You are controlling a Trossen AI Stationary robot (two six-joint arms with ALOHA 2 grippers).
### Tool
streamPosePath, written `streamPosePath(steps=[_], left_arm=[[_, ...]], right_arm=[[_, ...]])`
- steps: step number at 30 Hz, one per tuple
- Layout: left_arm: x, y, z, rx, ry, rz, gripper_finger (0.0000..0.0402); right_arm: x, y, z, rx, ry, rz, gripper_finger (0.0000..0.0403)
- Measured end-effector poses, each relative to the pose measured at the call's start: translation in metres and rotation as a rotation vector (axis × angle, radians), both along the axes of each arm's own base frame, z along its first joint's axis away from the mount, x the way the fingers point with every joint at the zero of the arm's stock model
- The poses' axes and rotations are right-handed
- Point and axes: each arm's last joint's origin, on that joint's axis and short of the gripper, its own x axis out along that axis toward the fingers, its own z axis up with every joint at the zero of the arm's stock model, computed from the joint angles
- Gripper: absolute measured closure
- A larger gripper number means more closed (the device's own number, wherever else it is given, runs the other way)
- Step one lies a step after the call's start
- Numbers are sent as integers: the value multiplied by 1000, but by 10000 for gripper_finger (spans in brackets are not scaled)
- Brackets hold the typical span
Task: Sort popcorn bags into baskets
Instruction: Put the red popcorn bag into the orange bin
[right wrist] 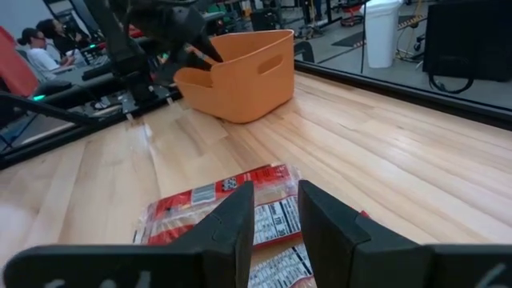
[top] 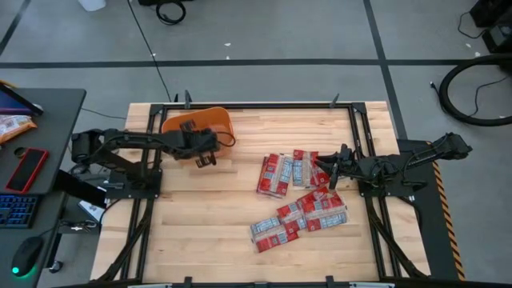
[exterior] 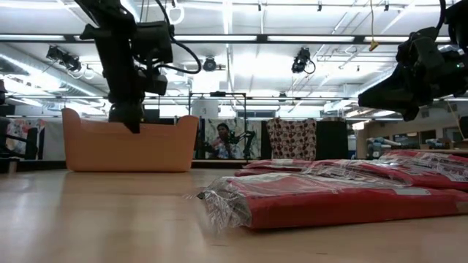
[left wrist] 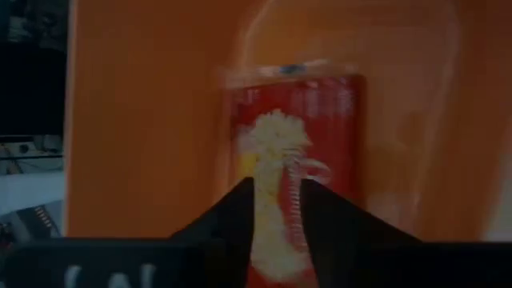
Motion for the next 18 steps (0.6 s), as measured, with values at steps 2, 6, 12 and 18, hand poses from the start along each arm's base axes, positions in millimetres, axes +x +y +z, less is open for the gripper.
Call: streamPosePath(steps=[2,6,12,18], left_arm=[[3,-6,1,-17,-29,-16,268],[24,-29,12,-26,-189,-121,250],[56,-84,26,7,-484,-343,254],[88,-120,3,-94,-609,-351,258]], right_arm=[[0,0,0,0,1,0,299],[0,0,0,0,-1,0,299],[0,0,0,1,-4,0,299],[0,0,1,4,-16,1,299]])
